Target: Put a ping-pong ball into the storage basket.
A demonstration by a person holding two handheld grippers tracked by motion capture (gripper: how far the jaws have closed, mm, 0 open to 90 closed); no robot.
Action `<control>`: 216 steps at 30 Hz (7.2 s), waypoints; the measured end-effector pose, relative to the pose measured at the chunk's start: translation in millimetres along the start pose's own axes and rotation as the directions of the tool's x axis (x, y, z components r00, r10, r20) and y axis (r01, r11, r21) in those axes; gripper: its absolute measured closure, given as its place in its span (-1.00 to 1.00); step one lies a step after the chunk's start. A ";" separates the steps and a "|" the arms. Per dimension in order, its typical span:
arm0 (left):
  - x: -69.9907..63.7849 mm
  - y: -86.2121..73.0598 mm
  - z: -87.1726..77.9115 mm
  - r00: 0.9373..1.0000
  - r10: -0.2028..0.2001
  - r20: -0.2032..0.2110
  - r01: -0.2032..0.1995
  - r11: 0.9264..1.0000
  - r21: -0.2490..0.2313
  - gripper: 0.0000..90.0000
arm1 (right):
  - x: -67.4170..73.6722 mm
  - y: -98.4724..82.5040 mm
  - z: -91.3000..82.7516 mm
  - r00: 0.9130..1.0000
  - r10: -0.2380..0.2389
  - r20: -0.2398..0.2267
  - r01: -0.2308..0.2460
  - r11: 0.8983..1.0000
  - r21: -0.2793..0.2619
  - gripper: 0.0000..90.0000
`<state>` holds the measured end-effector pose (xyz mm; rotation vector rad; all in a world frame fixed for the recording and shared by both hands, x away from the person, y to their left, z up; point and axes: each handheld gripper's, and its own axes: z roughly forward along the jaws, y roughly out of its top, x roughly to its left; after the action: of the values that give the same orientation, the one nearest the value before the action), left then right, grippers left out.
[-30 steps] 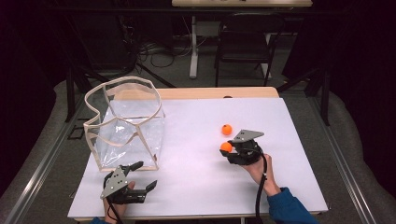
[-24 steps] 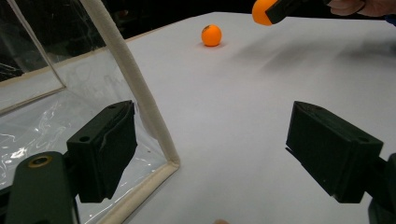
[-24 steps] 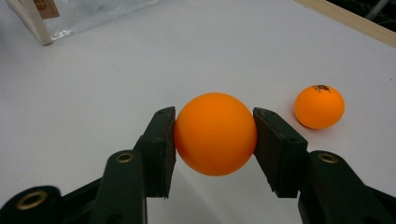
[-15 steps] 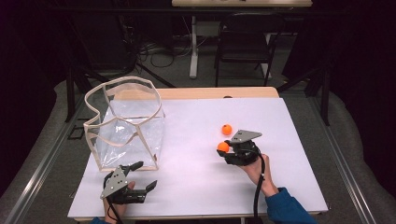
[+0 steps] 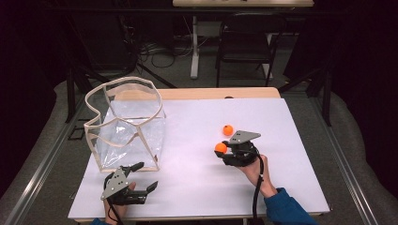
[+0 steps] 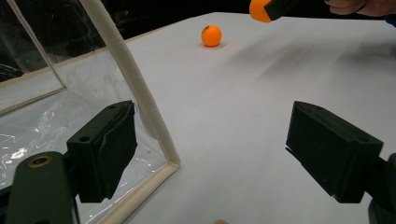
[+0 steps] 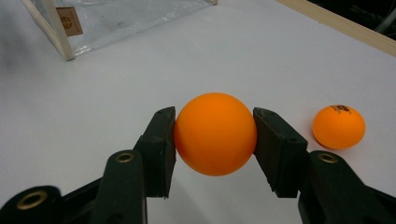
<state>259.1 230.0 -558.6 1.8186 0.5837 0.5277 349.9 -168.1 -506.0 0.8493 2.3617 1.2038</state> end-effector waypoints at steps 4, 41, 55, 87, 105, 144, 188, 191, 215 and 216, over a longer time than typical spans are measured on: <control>0.0 0.0 0.2 1.000 0.001 -0.001 -0.001 1.000 0.003 -0.64 | 1.6 0.6 2.4 1.000 -0.002 -0.008 0.002 1.000 0.000 0.13; -0.5 -0.1 0.6 1.000 0.003 0.001 -0.003 1.000 0.003 -0.64 | 8.5 18.5 11.7 0.999 -0.022 -0.035 0.021 1.000 -0.015 0.13; -0.2 -0.7 -0.4 1.000 -0.001 -0.005 0.001 1.000 -0.001 -0.64 | 13.7 29.6 18.9 0.998 -0.035 -0.054 0.034 0.999 -0.006 0.13; 0.3 -0.3 -0.7 1.000 0.004 0.009 -0.004 1.000 -0.002 -0.64 | 14.5 71.6 20.3 0.995 -0.068 -0.079 0.067 0.998 -0.021 0.13; 0.1 -0.1 -0.2 1.000 0.008 0.008 -0.008 1.000 -0.004 -0.64 | 7.5 92.9 16.5 0.993 -0.083 -0.081 0.080 0.996 -0.038 0.14; -0.9 0.2 -0.8 1.000 0.012 0.010 -0.012 1.000 -0.005 -0.64 | 10.1 132.6 17.1 0.987 -0.132 -0.097 0.129 0.991 -0.034 0.14; -0.5 -0.2 0.0 1.000 0.011 0.021 -0.011 1.000 -0.006 -0.64 | 12.4 182.2 20.9 0.980 -0.183 -0.079 0.181 0.983 -0.027 0.13; -0.4 -0.3 0.4 1.000 0.009 0.021 -0.009 1.000 -0.006 -0.64 | 13.5 184.4 21.9 0.978 -0.192 -0.077 0.190 0.981 -0.026 0.13; -0.3 0.0 0.3 1.000 0.012 0.024 -0.012 1.000 -0.009 -0.64 | 18.8 198.8 24.1 0.975 -0.209 -0.076 0.206 0.978 -0.044 0.13; 0.0 -0.1 0.2 1.000 0.010 0.027 -0.009 1.000 -0.002 -0.64 | 19.0 199.5 23.9 0.974 -0.211 -0.078 0.208 0.977 -0.045 0.13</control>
<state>259.3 229.9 -558.7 1.8251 0.5563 0.5090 418.6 -50.0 -357.5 0.5314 2.4144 1.2114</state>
